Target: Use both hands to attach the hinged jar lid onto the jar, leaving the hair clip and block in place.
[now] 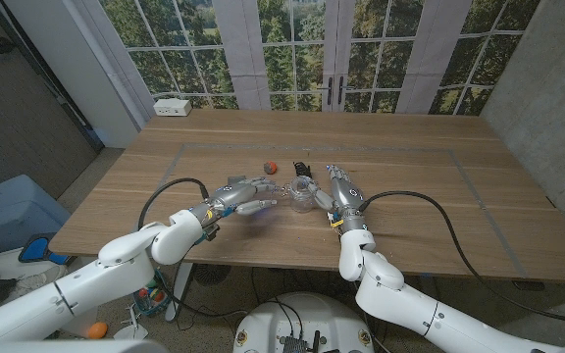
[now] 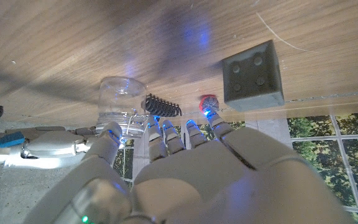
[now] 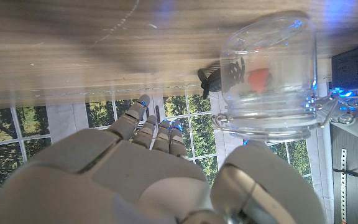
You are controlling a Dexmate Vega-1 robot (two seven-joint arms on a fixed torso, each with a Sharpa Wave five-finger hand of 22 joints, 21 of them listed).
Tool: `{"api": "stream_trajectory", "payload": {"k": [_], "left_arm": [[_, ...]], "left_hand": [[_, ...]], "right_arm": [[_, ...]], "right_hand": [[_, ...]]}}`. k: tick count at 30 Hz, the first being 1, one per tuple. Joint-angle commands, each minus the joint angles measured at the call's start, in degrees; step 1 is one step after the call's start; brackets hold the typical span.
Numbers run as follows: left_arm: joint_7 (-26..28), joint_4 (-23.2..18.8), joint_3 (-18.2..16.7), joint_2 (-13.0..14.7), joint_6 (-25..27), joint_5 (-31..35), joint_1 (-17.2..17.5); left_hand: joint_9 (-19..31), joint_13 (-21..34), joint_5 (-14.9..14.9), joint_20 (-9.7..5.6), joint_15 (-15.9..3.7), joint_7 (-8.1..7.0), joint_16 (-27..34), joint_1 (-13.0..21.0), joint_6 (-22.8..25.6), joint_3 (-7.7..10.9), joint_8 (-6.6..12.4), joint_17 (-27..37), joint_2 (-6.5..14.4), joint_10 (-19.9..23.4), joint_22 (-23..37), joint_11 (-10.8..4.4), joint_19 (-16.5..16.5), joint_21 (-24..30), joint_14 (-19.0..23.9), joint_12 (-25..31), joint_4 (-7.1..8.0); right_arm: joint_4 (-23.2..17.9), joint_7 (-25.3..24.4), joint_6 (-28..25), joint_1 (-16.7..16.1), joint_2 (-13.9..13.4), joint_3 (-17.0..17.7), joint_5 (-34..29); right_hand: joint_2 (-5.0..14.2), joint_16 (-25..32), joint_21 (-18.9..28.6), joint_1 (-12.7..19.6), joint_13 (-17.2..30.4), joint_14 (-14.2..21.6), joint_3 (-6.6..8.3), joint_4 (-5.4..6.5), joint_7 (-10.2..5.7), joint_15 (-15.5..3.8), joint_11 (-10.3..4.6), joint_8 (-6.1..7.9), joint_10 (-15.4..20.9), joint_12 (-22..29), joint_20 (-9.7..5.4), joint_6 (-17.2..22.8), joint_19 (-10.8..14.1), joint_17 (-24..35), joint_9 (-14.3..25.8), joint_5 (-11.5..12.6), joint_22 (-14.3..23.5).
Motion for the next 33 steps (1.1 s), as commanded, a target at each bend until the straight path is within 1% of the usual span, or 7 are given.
{"api": "stream_trajectory", "payload": {"k": [1,4,8,11,15,26,33], "left_arm": [[-7.51,-2.73,2.95,1.48,5.29,1.51,-3.23],[-8.91,-3.55,3.46,1.56,7.21,1.85,-3.59],[-9.59,-2.64,4.12,2.34,3.86,1.23,-4.82],[-10.47,-2.9,4.42,2.26,4.52,1.18,-5.14],[-11.98,-3.14,5.11,2.0,5.59,1.56,-5.94],[-16.07,-3.01,7.96,0.55,8.59,4.55,-8.91],[-16.35,-1.52,9.03,-0.51,7.31,4.78,-10.45]], "left_hand": [[0.29,0.21,0.39,0.21,-1.72,1.07,0.68,-1.03,1.33,1.18,0.67,0.12,5.78,0.81,0.3,0.07,-0.82,0.09,-0.52,0.34,2.32],[0.28,0.21,0.29,0.21,-1.64,1.65,0.92,-1.99,2.21,1.47,0.84,0.12,4.96,1.78,0.33,0.68,-1.18,0.18,-0.06,0.6,3.93],[0.27,0.19,0.27,0.4,-1.1,2.41,1.29,-2.92,3.6,1.9,1.06,-0.07,4.42,3.37,0.34,1.06,-1.11,0.44,1.51,0.97,5.41],[0.26,0.19,0.33,0.39,-1.59,3.71,1.3,-3.8,7.16,2.79,1.63,-0.45,3.82,7.36,0.29,1.06,-0.67,0.86,3.35,1.68,7.17],[0.25,0.18,0.34,0.22,-1.69,4.9,1.18,-4.2,9.33,3.16,1.88,-0.56,3.44,9.66,0.25,0.99,-0.4,1.06,4.08,1.91,8.01],[0.26,0.21,0.26,-0.16,-2.57,4.19,0.12,-5.33,7.52,2.93,0.47,-0.35,2.74,8.1,0.22,1.48,-2.99,0.3,1.18,0.4,10.32],[0.26,0.22,0.31,-0.15,-2.6,3.87,0.0,-5.52,5.6,2.81,-0.12,-0.28,2.77,6.01,0.2,1.55,-3.99,0.14,-0.3,-0.37,11.27]], "right_arm": [[-0.15,-1.11,0.87,-0.53,-0.63,0.58,0.6],[-0.26,-1.17,1.19,-0.62,-0.78,0.74,0.74],[-0.31,-1.15,1.48,-0.76,-0.86,0.93,1.01],[-0.36,-1.21,1.36,-0.88,-0.9,0.99,1.04],[-0.54,-1.27,1.16,-1.03,-1.04,0.94,0.89],[-0.71,-0.65,0.54,-1.07,-1.01,0.56,0.94],[-0.7,0.42,0.72,-0.59,-1.22,-0.09,0.96]], "right_hand": [[-0.64,0.32,-0.29,3.2,0.19,-0.39,11.38,-11.47,0.21,-0.13,-0.01,0.11,-0.3,0.11,0.09,-0.02,-0.07,0.13,0.17,0.15,0.33],[-0.63,0.34,-0.3,3.19,0.19,-0.38,11.33,-11.43,0.24,-0.14,-0.01,0.1,-0.33,0.1,0.08,-0.05,-0.07,0.13,0.17,0.15,0.33],[-0.6,0.34,-0.32,3.17,0.19,-0.41,11.26,-11.37,0.24,-0.18,-0.01,0.1,-0.3,0.12,0.09,-0.07,-0.09,0.14,0.17,0.16,0.33],[-0.57,0.35,-0.34,3.17,0.19,-0.4,11.21,-11.33,0.24,-0.18,0.0,0.11,-0.29,0.13,0.09,-0.05,-0.09,0.14,0.17,0.16,0.33],[-0.56,0.36,-0.34,3.17,0.19,-0.4,11.16,-11.3,0.25,-0.17,0.01,0.11,-0.29,0.13,0.09,-0.04,-0.06,0.14,0.17,0.17,0.33],[-0.61,0.31,-0.45,3.49,0.19,-0.56,11.03,-11.4,0.17,-0.17,0.02,0.13,-0.35,0.12,0.26,-0.05,-0.19,0.11,0.16,0.27,0.33],[-0.83,0.25,-0.61,3.84,0.19,-0.74,10.89,-11.54,0.11,-0.06,0.05,0.11,-0.43,0.1,0.87,-0.19,-0.53,0.07,0.16,0.38,0.33]]}}
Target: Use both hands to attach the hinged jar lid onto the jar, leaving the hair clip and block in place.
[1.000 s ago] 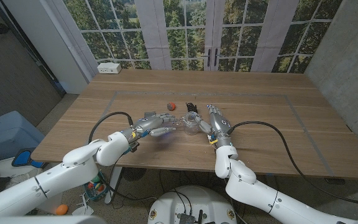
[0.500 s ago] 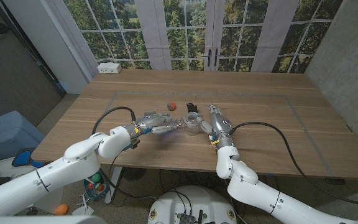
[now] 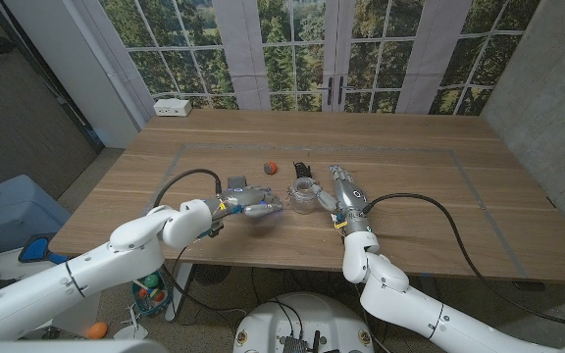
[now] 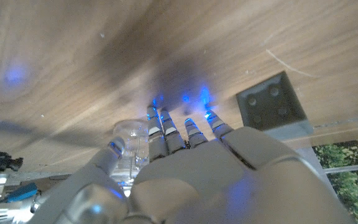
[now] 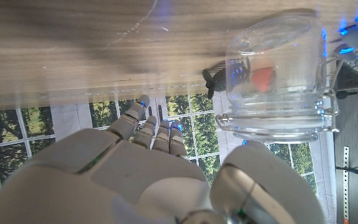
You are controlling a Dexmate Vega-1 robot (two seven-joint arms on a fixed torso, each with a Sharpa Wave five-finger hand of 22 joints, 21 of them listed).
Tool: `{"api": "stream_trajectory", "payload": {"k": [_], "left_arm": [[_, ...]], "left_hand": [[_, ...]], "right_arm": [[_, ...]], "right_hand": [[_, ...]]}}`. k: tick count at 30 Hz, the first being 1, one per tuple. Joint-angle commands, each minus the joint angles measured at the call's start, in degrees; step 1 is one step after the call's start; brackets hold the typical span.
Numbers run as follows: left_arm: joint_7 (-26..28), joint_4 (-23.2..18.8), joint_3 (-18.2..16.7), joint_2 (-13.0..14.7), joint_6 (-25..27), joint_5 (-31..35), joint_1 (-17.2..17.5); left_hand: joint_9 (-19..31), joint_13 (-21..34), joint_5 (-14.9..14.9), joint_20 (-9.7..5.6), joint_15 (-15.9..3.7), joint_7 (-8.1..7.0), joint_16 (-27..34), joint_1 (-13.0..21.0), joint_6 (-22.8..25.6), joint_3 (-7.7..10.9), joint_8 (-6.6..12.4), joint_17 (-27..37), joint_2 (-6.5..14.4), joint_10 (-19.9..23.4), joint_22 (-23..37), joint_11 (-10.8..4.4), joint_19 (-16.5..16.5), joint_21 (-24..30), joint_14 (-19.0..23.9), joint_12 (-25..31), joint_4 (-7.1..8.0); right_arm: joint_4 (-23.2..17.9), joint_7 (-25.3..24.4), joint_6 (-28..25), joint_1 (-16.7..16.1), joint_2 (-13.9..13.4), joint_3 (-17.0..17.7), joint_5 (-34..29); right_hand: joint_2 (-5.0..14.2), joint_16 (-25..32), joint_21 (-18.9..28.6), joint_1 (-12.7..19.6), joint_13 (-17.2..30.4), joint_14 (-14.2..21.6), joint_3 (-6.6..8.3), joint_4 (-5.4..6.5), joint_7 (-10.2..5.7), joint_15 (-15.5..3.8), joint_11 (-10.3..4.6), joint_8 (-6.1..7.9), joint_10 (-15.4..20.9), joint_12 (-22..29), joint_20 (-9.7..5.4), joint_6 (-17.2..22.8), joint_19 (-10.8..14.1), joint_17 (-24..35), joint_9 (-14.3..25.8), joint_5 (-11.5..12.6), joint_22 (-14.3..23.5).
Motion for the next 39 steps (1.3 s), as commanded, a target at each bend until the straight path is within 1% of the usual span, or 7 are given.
{"api": "stream_trajectory", "payload": {"k": [1,9,14,17,24,28,39], "left_arm": [[-2.0,1.51,2.39,-1.72,-0.13,1.38,-3.26],[-0.96,1.84,2.39,-1.94,-1.34,1.39,-3.5],[6.85,2.12,0.24,-1.56,-3.98,1.06,-0.63],[13.33,2.68,-1.12,-1.76,-5.35,1.82,1.63],[27.73,6.07,-3.24,-3.26,-11.03,3.63,5.22],[33.08,8.06,-4.04,-4.61,-13.39,3.88,6.2],[39.63,11.6,-5.72,-7.33,-17.95,1.94,7.37]], "left_hand": [[-0.25,0.16,0.23,0.02,-2.51,-0.39,-0.17,-0.33,-1.61,0.05,-0.39,0.25,4.83,-1.53,0.09,-0.31,-0.74,-0.07,-1.09,-0.5,0.7],[-0.25,0.16,0.25,0.09,-2.41,-0.51,-0.08,-0.26,-2.28,0.06,-0.38,0.22,4.78,-1.94,0.08,-0.31,-0.94,-0.04,-1.32,-0.43,0.8],[-0.17,0.19,0.28,0.3,-1.82,0.93,0.7,0.3,0.48,0.08,0.79,-0.1,3.87,0.86,-0.01,1.25,1.13,0.92,1.57,0.77,-0.01],[0.12,0.32,0.19,0.49,-1.65,4.15,0.57,1.38,6.48,1.03,2.08,-0.38,3.66,5.05,-0.15,3.31,2.99,1.48,4.41,1.67,-1.98],[0.96,0.99,-0.1,0.8,-1.7,7.52,2.42,3.51,14.35,3.78,3.27,-0.01,4.81,17.3,-0.19,5.85,8.63,3.04,17.09,4.19,-6.99],[1.2,1.23,0.09,0.9,-2.32,7.4,2.63,4.63,14.65,4.71,3.0,-0.02,5.09,18.64,-0.1,8.26,10.59,3.64,20.77,4.1,-9.05],[1.46,1.45,0.18,0.91,-2.5,5.73,2.38,6.01,9.48,5.47,0.89,0.55,6.73,15.93,0.09,8.35,14.52,5.09,21.83,2.46,-10.32]], "right_arm": [[-0.19,1.59,-0.26,0.49,-0.26,-0.94,0.07],[0.23,1.25,-0.03,0.45,-0.2,-0.38,0.54],[0.58,1.0,0.53,0.57,-0.25,-0.14,0.76],[0.79,0.73,0.92,0.69,-0.27,-0.11,0.66],[0.85,0.56,1.4,0.87,-0.36,-0.07,0.42],[0.87,0.31,1.77,0.87,-0.32,0.05,0.32],[0.98,0.01,2.39,0.98,-0.17,0.34,0.06]], "right_hand": [[-0.87,0.25,-0.08,3.88,0.19,-0.21,10.89,-11.55,0.11,-0.16,0.05,0.12,-0.42,0.11,0.48,-0.19,-0.13,0.06,0.16,0.4,0.33],[-1.03,0.25,-0.1,4.08,0.19,-0.24,10.76,-11.59,0.08,-0.2,0.02,0.12,-0.41,0.12,0.54,-0.24,-0.15,0.05,0.16,0.48,0.33],[-1.04,0.27,-0.1,4.19,0.19,-0.23,10.7,-11.58,0.09,-0.22,0.06,0.14,-0.39,0.14,0.57,-0.21,-0.15,0.04,0.16,0.52,0.33],[-1.03,0.29,-0.1,4.24,0.19,-0.2,10.67,-11.56,0.08,-0.2,0.05,0.14,-0.43,0.13,0.55,-0.21,-0.13,0.04,0.16,0.54,0.33],[-0.99,0.33,-0.09,4.29,0.19,-0.15,10.58,-11.49,-0.01,-0.21,0.08,0.15,-0.41,0.14,0.53,-0.17,-0.12,0.05,0.16,0.57,0.34],[-0.89,0.35,-0.1,4.23,0.19,-0.15,10.52,-11.38,0.02,-0.19,0.05,0.17,-0.35,0.17,0.54,-0.13,-0.13,0.06,0.16,0.57,0.34],[-0.34,0.49,-0.05,3.64,0.2,-0.07,10.28,-10.8,-0.1,-0.28,0.07,0.25,-0.28,0.21,0.36,0.13,-0.02,0.18,0.17,0.42,0.36]]}}
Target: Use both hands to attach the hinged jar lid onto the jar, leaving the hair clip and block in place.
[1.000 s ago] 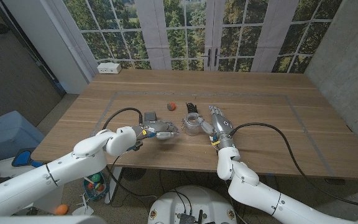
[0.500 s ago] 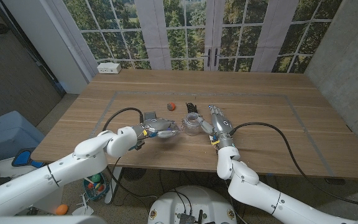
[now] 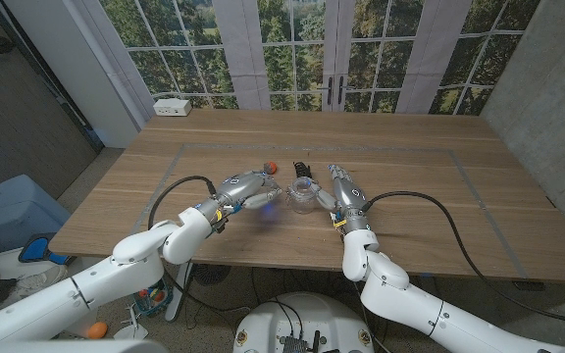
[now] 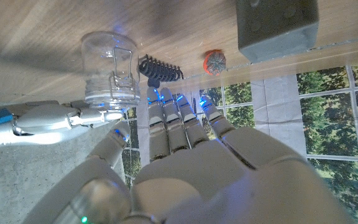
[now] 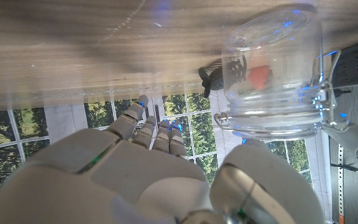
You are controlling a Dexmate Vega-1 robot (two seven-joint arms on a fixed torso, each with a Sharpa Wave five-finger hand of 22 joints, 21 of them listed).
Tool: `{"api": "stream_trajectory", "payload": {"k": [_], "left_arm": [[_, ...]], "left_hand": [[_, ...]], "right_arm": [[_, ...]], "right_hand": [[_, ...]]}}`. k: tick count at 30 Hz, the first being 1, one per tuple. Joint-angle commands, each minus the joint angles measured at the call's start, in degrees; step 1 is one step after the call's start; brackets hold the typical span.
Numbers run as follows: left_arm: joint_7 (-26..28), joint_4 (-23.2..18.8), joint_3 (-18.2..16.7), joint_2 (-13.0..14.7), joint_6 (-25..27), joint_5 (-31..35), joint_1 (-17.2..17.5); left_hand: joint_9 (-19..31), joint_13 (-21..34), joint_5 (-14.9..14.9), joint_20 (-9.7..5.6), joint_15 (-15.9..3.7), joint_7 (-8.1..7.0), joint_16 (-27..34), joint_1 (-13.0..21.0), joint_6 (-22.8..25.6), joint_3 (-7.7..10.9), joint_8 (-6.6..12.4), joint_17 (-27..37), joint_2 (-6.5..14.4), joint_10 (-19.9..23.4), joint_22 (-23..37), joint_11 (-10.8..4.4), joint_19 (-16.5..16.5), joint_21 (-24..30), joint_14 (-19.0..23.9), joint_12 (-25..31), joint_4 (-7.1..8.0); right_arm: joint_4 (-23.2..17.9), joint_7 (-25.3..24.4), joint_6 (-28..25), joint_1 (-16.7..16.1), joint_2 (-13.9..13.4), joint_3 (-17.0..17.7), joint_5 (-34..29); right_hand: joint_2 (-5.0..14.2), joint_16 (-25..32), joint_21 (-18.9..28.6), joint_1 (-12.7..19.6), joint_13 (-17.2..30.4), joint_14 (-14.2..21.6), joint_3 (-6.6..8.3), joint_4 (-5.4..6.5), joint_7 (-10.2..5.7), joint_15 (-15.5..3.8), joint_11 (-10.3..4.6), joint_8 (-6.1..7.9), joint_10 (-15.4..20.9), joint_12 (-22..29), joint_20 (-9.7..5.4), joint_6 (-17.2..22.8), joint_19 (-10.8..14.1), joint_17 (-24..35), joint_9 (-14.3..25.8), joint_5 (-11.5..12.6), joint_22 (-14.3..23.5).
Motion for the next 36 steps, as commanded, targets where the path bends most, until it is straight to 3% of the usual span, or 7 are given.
{"api": "stream_trajectory", "payload": {"k": [1,12,18,21,27,30,36], "left_arm": [[9.7,4.0,-2.3,-3.03,-5.2,-1.3,2.29],[10.36,6.19,-3.63,-4.89,-9.14,-5.76,2.18],[8.03,7.24,-4.45,-6.02,-11.17,-10.85,1.68],[6.36,7.9,-4.83,-6.71,-12.33,-14.11,1.31],[2.31,9.63,-5.24,-7.9,-15.09,-20.72,0.2],[-0.21,10.69,-5.43,-8.45,-16.67,-24.59,-0.48],[-5.74,12.56,-5.48,-9.31,-18.92,-31.75,-2.09]], "left_hand": [[0.29,0.19,0.17,-0.06,-1.98,-0.54,0.19,0.79,-1.91,0.1,-0.58,0.37,4.77,-0.9,0.22,-0.06,1.88,0.8,1.11,-0.69,-0.76],[0.31,0.26,0.07,-0.31,-1.86,-2.7,0.25,1.62,-8.68,-0.4,-1.65,0.96,4.62,-6.08,0.35,-1.2,3.74,1.53,1.07,-2.76,-1.36],[0.03,-0.03,0.01,-0.7,-1.99,-4.85,-0.92,1.97,-12.14,-0.51,-1.66,0.81,4.15,-11.88,0.4,-2.93,4.23,1.71,-1.35,-3.97,-2.03],[-0.12,-0.15,-0.05,-1.14,-2.11,-5.85,-1.38,1.99,-13.69,-0.61,-1.84,0.74,3.99,-13.53,0.41,-3.1,4.39,1.77,-2.53,-4.08,-2.23],[-0.55,-0.48,-0.24,-2.4,-2.12,-7.56,-2.23,1.85,-17.29,-1.08,-2.04,0.49,3.48,-17.52,0.41,-3.77,3.99,1.57,-5.63,-4.2,-2.75],[-0.73,-0.63,-0.34,-3.98,-2.17,-7.59,-2.69,1.88,-18.53,-1.47,-1.97,0.32,3.25,-19.81,0.38,-4.01,3.67,1.41,-7.91,-4.31,-3.22],[-1.24,-1.0,-0.6,-6.37,-2.5,-7.59,-2.91,1.28,-26.87,-3.83,-2.13,-0.05,2.9,-27.05,0.11,-5.4,0.75,-0.13,-16.32,-4.19,-4.23]], "right_arm": [[0.53,-0.45,1.06,0.15,0.04,0.41,-0.56],[-0.02,-0.44,2.04,0.09,-0.29,0.81,-0.88],[-0.35,-0.64,3.15,-0.16,-0.72,1.35,-0.89],[-0.44,-0.85,3.99,-0.39,-0.85,1.88,-0.57],[-0.9,-1.16,5.67,-0.86,-1.28,2.93,0.0],[-1.1,-1.54,6.83,-1.14,-1.48,3.51,0.29],[-1.52,-1.92,10.28,-1.72,-2.21,4.89,1.4]], "right_hand": [[-0.29,0.49,-0.06,3.6,0.2,-0.1,10.27,-10.76,-0.06,-0.32,0.08,0.27,-0.3,0.21,0.02,0.16,0.29,0.18,0.17,0.06,0.07],[0.36,0.66,-0.02,2.8,0.22,0.03,9.93,-10.14,-0.11,-0.48,0.19,0.31,0.05,0.34,-0.08,0.43,0.4,0.31,0.17,-0.22,0.08],[0.75,0.73,0.01,2.36,0.23,0.06,9.8,-9.82,-0.09,-0.55,0.14,0.33,0.11,0.36,-0.33,0.52,0.48,0.38,0.18,-0.38,0.09],[1.08,0.81,0.03,1.96,0.24,0.16,9.68,-9.54,-0.09,-0.69,0.15,0.35,0.12,0.37,-0.4,0.63,0.53,0.45,0.18,-0.53,0.1],[2.04,0.96,0.02,0.72,0.28,0.19,9.34,-8.69,-0.08,-0.75,0.13,0.48,0.42,0.49,-0.6,1.1,0.49,0.64,0.19,-1.02,0.13],[2.63,1.07,0.01,-0.04,0.3,0.28,9.14,-8.21,-0.15,-0.82,0.15,0.54,0.66,0.57,-0.74,1.4,0.47,0.75,0.19,-1.34,0.14],[4.23,1.42,0.03,-1.84,0.33,0.69,8.75,-7.05,-0.62,-1.11,0.07,0.79,1.05,0.67,-1.29,2.45,0.44,1.03,0.2,-2.03,0.17]]}}
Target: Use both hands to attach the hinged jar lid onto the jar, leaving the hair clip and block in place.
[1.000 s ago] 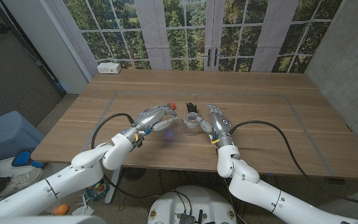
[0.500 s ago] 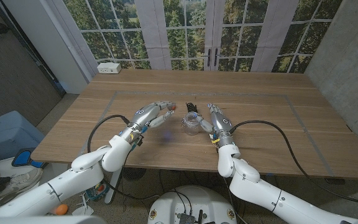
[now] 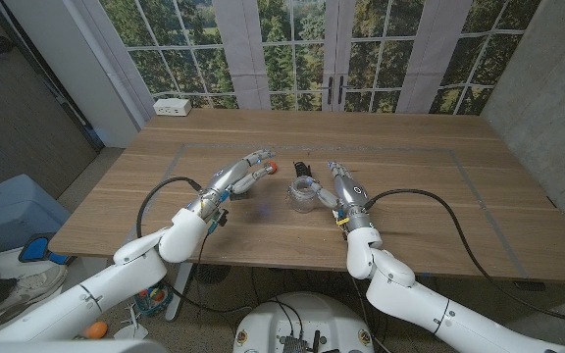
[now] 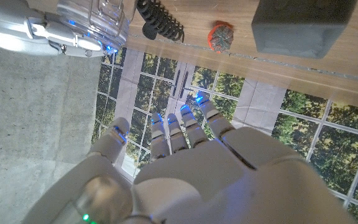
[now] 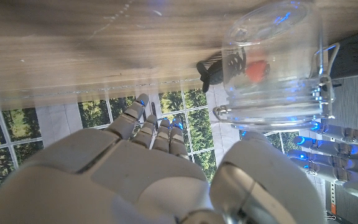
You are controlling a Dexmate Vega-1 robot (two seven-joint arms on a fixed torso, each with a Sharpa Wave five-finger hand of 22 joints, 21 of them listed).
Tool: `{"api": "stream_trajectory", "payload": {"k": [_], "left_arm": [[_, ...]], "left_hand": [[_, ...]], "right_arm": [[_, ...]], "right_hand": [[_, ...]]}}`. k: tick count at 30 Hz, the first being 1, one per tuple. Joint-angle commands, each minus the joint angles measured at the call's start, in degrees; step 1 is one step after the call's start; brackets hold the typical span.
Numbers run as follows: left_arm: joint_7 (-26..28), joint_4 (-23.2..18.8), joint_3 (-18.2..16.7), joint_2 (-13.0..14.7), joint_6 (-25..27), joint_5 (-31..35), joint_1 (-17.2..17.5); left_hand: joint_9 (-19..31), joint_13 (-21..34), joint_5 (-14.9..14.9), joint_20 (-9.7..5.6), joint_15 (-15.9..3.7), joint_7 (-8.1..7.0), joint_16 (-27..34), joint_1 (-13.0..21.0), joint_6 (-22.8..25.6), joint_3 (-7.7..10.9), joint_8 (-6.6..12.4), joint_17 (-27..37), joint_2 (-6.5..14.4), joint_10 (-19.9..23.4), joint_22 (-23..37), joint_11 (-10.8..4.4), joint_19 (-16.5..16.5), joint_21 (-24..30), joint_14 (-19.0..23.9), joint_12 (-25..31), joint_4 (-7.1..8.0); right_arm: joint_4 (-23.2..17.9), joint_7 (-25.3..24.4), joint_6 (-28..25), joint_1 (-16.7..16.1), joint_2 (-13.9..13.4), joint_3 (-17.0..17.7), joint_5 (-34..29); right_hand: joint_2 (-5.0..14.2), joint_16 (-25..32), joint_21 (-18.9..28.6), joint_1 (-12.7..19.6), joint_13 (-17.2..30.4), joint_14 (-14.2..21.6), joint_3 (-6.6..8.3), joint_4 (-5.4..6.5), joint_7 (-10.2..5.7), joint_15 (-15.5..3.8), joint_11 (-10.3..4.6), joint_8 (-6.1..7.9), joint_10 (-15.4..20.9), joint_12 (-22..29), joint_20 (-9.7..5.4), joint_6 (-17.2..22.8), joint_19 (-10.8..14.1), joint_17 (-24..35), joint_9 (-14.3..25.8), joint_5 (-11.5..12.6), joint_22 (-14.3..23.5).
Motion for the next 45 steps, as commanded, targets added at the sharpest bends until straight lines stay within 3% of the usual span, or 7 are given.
{"api": "stream_trajectory", "payload": {"k": [1,10,14,18,24,33,45], "left_arm": [[-9.58,3.64,-0.63,-2.24,-5.04,-13.86,-2.54],[-13.61,7.29,-0.49,-5.17,-9.51,-21.09,-4.02],[-13.6,7.92,-0.53,-6.24,-9.76,-22.01,-4.12],[-13.11,8.18,-0.54,-7.01,-9.63,-22.0,-4.08],[-12.38,7.86,-0.61,-7.54,-8.86,-21.75,-3.71],[-11.84,7.31,-0.82,-7.95,-8.34,-21.94,-3.31],[-15.18,8.79,-1.07,-9.47,-10.04,-28.45,-4.13]], "left_hand": [[-0.08,-0.05,-0.14,-1.22,-2.61,-0.16,-0.22,-0.21,-4.79,-1.46,0.12,-0.07,1.86,-4.66,-0.08,-0.72,-2.43,-1.37,-5.07,0.06,-0.46],[-0.21,-0.14,0.04,-1.84,-3.01,-1.11,-0.23,-1.05,-8.29,-2.79,0.31,-0.21,1.34,-8.48,-0.3,-0.62,-4.25,-2.47,-9.01,0.09,-0.61],[-0.22,-0.15,0.08,-1.84,-3.02,-1.17,-0.19,-0.99,-8.64,-2.91,0.35,-0.32,1.23,-8.84,-0.33,-0.54,-4.26,-2.54,-9.27,0.15,-0.84],[-0.24,-0.16,0.12,-1.82,-3.09,-1.21,-0.19,-0.89,-8.82,-2.96,0.43,-0.4,1.26,-9.02,-0.35,-0.66,-4.28,-2.61,-9.59,0.23,-1.04],[-0.25,-0.17,0.17,-1.8,-2.98,-1.22,-0.12,-0.75,-9.1,-2.96,0.46,-0.46,1.4,-9.27,-0.38,-0.75,-4.29,-2.67,-9.73,0.28,-1.21],[-0.28,-0.2,0.22,-1.9,-3.11,-1.47,-0.11,-0.41,-10.64,-3.12,0.36,-0.55,1.69,-10.52,-0.44,-0.76,-4.4,-2.91,-10.75,0.25,-1.7],[-0.34,-0.22,0.17,-2.6,-3.64,-2.0,-0.02,-0.66,-12.9,-4.45,0.56,-0.52,1.29,-13.07,-0.57,-0.79,-6.82,-4.26,-13.45,0.37,-2.22]], "right_arm": [[-1.13,-1.01,5.75,-0.86,-1.14,2.59,1.49],[-1.03,-0.89,12.31,-1.88,-2.41,5.19,4.25],[-0.78,-0.81,15.87,-2.38,-2.91,6.74,6.11],[-0.44,-1.48,19.51,-2.96,-3.02,8.36,7.72],[0.19,-1.92,25.62,-3.95,-3.17,10.56,10.49],[1.55,-0.62,33.16,-5.05,-3.3,13.48,14.91],[3.93,2.74,41.95,-5.88,-3.64,16.61,20.46]], "right_hand": [[1.57,0.61,0.03,-2.1,0.34,0.31,8.12,-7.2,-0.23,-0.65,0.09,0.39,0.86,0.52,-0.62,1.12,0.11,0.43,0.2,-0.58,0.19],[3.98,1.01,0.04,-5.34,0.38,0.56,7.39,-5.19,-0.36,-1.12,0.24,0.55,1.56,0.67,-1.21,2.34,-0.11,0.94,0.2,-1.05,0.25],[5.22,1.32,0.13,-10.5,0.37,0.87,5.49,-2.39,0.06,-0.98,0.81,0.6,2.47,0.82,-0.85,3.59,-0.18,1.4,0.25,-1.18,0.3],[5.21,1.58,0.25,-16.91,0.3,1.48,2.75,0.83,0.52,-0.61,1.5,0.6,3.62,0.93,-0.41,5.12,-0.05,1.72,0.2,-0.86,0.31],[5.25,1.75,0.31,-21.18,0.23,2.05,0.96,3.1,0.69,-0.4,1.89,0.6,4.4,0.98,-0.07,6.23,-0.05,1.86,0.14,-0.54,0.38],[5.21,1.34,-0.1,-25.88,0.1,1.34,-0.95,5.37,0.6,-0.54,1.71,0.11,3.61,0.36,-0.35,6.35,-1.37,1.96,0.02,-0.21,0.32],[5.34,0.71,-0.11,-28.04,-0.07,0.34,-1.59,5.93,0.46,-1.71,1.34,-0.57,2.73,-0.09,-2.0,5.15,-1.46,1.8,-0.14,0.18,0.14]]}}
